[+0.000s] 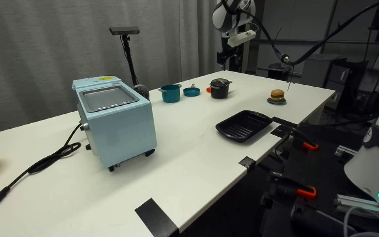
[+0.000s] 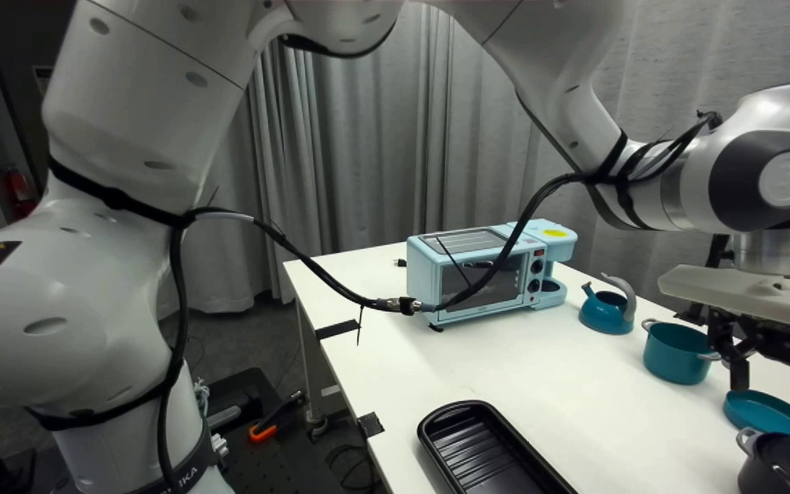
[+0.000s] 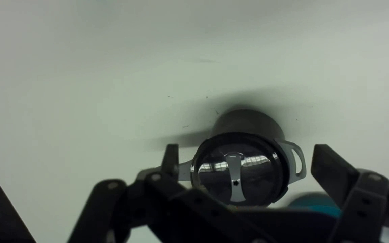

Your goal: Remove the lid from the pot and put it on the pan

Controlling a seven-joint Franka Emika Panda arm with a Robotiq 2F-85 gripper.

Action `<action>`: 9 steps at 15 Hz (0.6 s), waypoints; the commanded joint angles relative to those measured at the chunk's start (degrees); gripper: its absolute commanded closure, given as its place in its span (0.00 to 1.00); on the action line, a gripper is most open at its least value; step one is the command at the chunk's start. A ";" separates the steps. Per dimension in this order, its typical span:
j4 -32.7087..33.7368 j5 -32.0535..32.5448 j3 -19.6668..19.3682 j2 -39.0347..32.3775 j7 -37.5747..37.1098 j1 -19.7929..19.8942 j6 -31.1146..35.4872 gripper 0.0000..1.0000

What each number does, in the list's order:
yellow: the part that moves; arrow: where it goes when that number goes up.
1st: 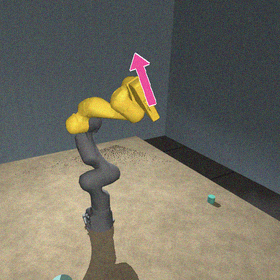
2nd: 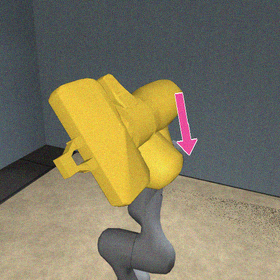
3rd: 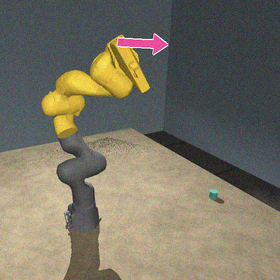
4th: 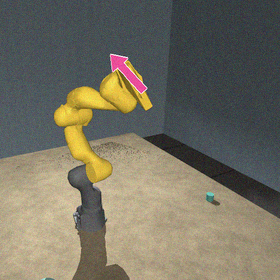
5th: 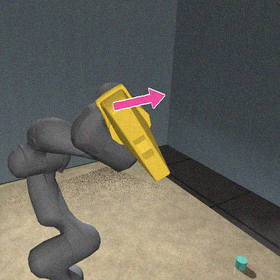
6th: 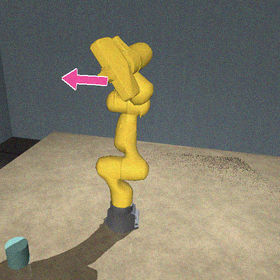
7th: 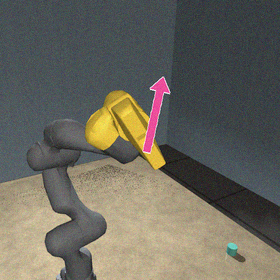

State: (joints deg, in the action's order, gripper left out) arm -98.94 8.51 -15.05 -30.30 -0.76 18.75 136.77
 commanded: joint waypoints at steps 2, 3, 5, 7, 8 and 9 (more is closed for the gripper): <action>10.36 -1.56 -0.31 -8.84 -2.07 0.72 -0.70 0.00; 12.13 -1.62 -0.30 -10.38 -2.45 0.77 -0.82 0.00; 15.56 -1.55 -0.32 -13.31 -3.16 0.81 -0.83 0.00; 18.71 -1.32 -0.42 -16.09 -3.60 0.80 -0.81 0.00; 20.16 -1.15 -0.53 -17.52 -3.89 0.71 -0.59 0.00; 21.62 -0.99 -0.67 -18.86 -4.16 0.62 -0.57 0.00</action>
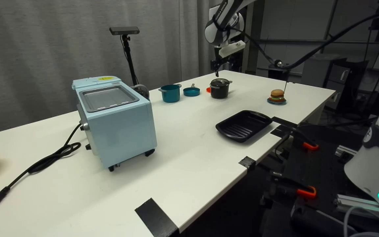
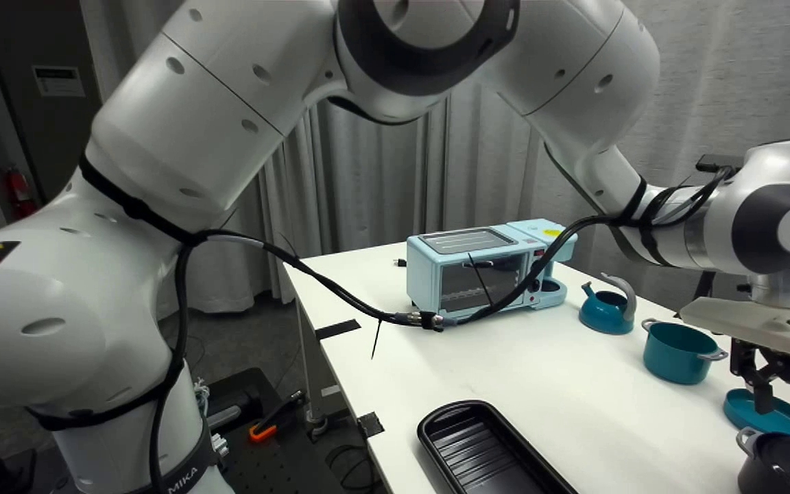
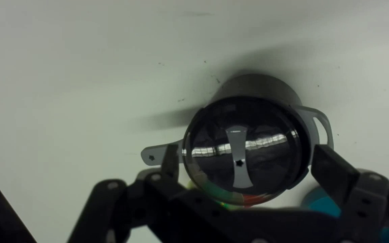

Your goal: Remove the lid from the pot and put it on the pan

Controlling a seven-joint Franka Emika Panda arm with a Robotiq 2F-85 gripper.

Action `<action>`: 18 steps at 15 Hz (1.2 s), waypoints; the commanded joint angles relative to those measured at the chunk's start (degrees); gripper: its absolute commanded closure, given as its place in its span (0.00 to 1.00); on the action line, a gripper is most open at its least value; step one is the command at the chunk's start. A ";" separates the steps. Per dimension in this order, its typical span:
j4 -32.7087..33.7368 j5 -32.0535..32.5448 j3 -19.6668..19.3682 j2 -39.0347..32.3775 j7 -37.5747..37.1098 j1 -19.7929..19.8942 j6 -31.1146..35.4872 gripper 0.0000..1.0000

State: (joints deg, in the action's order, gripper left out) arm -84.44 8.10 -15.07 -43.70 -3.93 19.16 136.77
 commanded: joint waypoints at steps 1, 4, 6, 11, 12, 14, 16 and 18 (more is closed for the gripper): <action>8.63 -0.59 -0.75 -6.87 -1.37 0.21 -0.67 0.00; 12.89 -0.72 -0.99 -10.66 -2.57 0.27 -1.19 0.00; 15.27 -0.76 -1.13 -12.74 -3.14 0.36 -1.57 0.00; 20.11 -1.07 -1.18 -16.54 -3.75 0.91 -2.85 0.22; 20.86 -1.12 -1.12 -17.01 -3.69 1.05 -3.16 0.26; 22.45 -1.21 -1.03 -17.91 -3.60 1.41 -3.86 0.42; 24.13 -1.27 -0.92 -18.43 -3.55 1.78 -5.17 0.58; 25.63 -1.40 -0.79 -18.88 -3.63 2.13 -6.66 0.73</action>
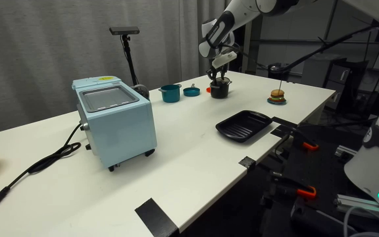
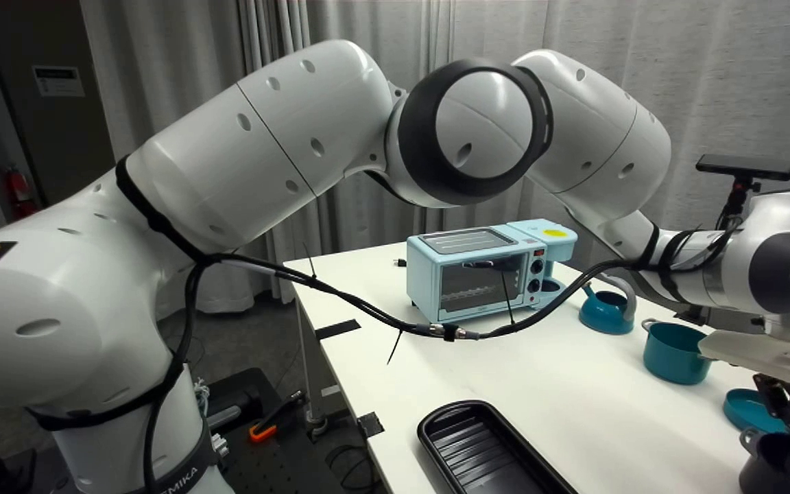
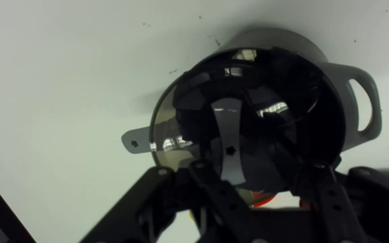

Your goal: Remove the lid from the pot and put it on the pan

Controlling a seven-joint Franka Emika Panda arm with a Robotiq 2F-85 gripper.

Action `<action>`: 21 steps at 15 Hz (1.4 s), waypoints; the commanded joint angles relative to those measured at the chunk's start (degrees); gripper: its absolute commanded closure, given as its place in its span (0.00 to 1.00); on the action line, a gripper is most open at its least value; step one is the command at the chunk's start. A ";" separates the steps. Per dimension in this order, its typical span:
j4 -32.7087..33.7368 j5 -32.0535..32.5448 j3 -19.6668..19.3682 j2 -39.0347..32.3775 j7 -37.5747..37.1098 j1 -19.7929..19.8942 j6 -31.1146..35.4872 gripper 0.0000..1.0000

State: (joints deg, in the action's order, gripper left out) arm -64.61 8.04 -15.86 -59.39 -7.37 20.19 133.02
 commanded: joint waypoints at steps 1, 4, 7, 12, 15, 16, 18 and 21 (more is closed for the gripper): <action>6.45 -1.42 0.11 -3.39 -0.11 1.29 -3.51 0.80; 8.05 -1.63 0.35 -3.77 0.04 1.76 -5.08 0.99; 9.87 -1.56 0.05 -4.02 -0.41 1.81 -5.57 0.96; 14.71 -3.30 1.20 -4.59 -1.85 2.08 -6.88 0.96; 18.84 -4.94 1.82 -6.19 -4.21 1.97 -7.15 0.96; 21.24 -5.40 1.97 -7.47 -5.30 2.01 -7.61 0.96; 24.64 -5.84 2.19 -9.54 -7.72 1.90 -8.22 0.96; 28.87 -5.97 2.56 -12.74 -11.44 1.77 -8.54 0.96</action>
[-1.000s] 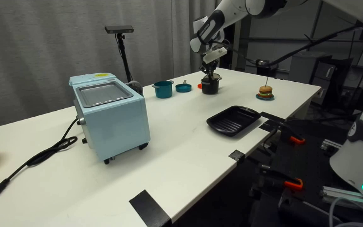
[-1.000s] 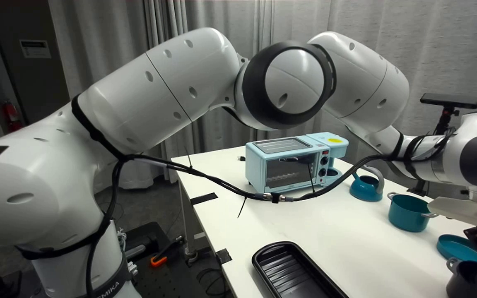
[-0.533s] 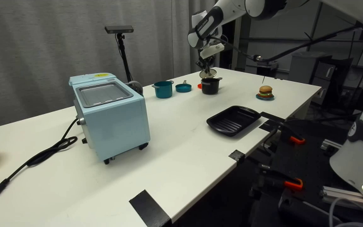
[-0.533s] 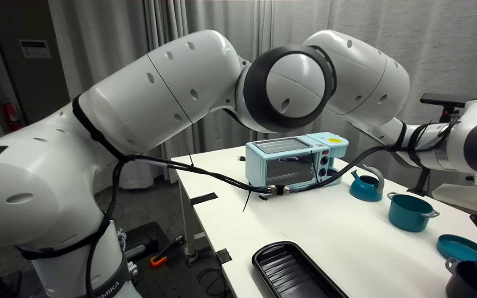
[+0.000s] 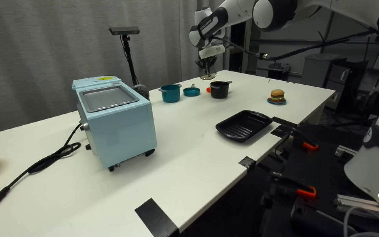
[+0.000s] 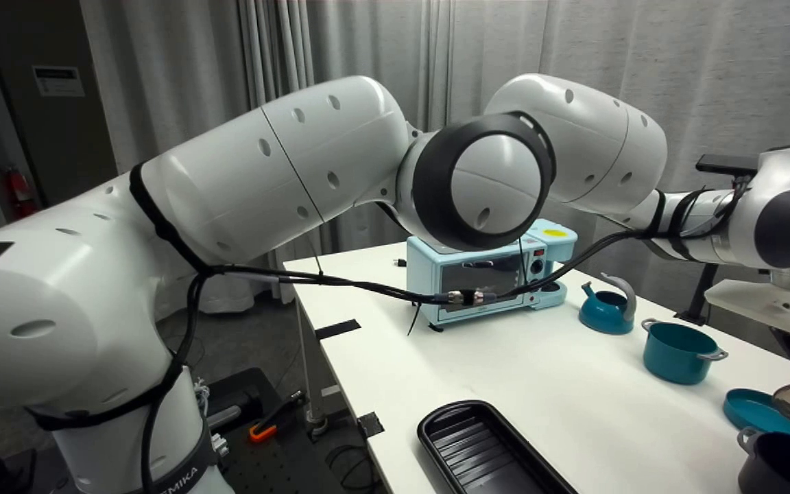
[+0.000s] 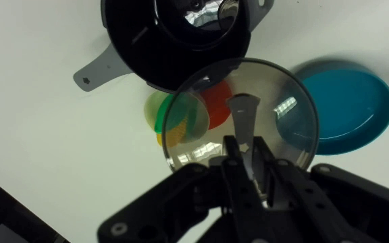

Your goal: Remove the lid from the pot and put it on the pan

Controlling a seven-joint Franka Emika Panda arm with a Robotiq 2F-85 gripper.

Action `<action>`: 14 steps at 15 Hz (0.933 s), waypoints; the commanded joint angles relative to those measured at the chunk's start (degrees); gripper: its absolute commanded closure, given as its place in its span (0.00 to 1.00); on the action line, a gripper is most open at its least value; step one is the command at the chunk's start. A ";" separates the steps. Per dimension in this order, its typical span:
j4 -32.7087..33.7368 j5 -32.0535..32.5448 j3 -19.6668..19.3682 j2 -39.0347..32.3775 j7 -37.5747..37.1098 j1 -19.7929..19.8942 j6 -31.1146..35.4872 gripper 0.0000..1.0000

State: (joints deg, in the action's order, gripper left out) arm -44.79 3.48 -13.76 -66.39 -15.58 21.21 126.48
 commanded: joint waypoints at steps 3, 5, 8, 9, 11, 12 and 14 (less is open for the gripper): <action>10.99 -1.20 0.07 -8.18 -7.46 -0.03 -1.15 0.96; 12.81 -1.07 0.01 -10.00 -9.69 -0.46 -1.00 0.96; 15.66 -0.76 -0.19 -12.36 -12.69 -1.28 -0.99 0.96; 16.65 -0.63 -0.17 -13.04 -13.23 -1.53 -0.98 0.96; 18.51 -0.51 -0.15 -14.24 -14.27 -1.81 -1.05 0.96; 19.55 -0.31 -0.33 -15.03 -14.96 -1.92 -0.80 0.96; 21.51 0.10 -0.82 -16.61 -16.72 -1.98 -0.38 0.96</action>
State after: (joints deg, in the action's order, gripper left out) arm -30.73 3.45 -13.57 -78.31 -29.61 18.86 126.37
